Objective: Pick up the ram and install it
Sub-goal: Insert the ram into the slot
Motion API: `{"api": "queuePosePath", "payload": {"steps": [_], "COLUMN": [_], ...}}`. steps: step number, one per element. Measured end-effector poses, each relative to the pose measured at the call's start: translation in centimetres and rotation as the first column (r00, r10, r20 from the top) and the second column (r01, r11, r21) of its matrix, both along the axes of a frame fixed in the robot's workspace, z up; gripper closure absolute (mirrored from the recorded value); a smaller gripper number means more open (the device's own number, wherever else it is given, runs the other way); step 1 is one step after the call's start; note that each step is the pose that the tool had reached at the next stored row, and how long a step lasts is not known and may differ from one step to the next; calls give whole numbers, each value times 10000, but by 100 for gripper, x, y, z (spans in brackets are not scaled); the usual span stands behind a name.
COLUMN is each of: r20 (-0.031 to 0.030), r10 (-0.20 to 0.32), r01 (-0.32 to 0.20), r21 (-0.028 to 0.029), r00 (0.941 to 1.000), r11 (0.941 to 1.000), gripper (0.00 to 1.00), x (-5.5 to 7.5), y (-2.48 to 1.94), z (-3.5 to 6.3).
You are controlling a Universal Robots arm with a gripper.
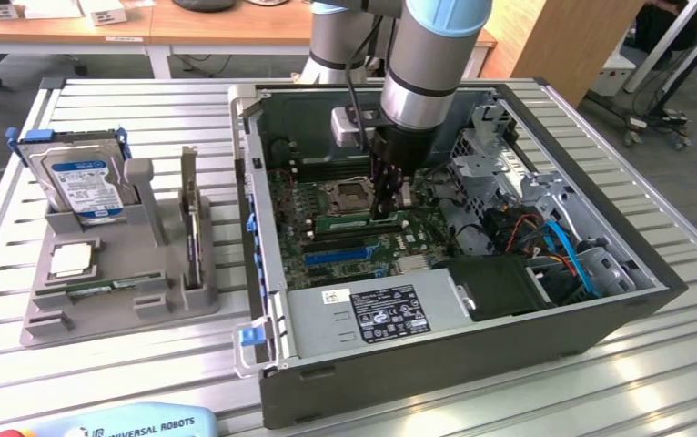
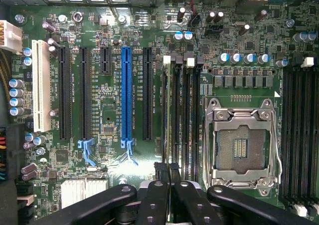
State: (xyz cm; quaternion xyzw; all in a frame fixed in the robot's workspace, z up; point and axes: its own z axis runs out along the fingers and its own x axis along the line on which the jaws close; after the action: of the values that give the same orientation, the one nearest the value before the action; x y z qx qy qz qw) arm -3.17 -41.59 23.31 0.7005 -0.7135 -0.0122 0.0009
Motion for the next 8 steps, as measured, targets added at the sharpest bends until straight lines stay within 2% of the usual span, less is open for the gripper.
{"api": "queuePosePath", "payload": {"steps": [8], "r20": [1], "r10": [4], "r01": [-4], "r21": [2], "r00": [10000], "r11": [10000], "gripper": [89], "x": [0], "y": [0], "z": [-6]}}
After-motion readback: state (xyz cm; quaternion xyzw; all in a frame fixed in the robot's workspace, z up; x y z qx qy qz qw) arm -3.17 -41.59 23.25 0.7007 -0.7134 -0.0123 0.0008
